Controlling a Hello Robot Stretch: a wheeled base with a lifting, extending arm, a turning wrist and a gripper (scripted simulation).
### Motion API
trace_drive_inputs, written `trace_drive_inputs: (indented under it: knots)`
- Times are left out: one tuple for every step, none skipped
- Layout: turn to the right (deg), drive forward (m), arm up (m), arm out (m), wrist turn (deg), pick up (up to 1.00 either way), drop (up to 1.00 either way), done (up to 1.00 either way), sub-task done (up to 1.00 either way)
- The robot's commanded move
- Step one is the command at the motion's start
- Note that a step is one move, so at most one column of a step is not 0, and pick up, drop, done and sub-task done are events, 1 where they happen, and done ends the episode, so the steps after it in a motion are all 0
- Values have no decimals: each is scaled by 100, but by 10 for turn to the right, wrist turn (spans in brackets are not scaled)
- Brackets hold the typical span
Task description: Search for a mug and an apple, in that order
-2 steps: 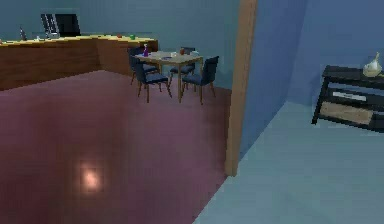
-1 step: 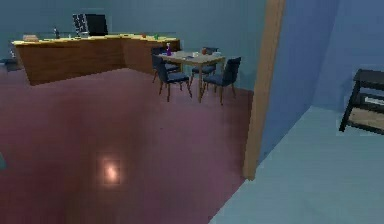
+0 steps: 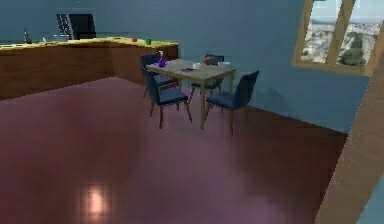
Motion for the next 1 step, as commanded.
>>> trace_drive_inputs:
  knots:
    - [-60,0,0,0,0,0,0,0,0]
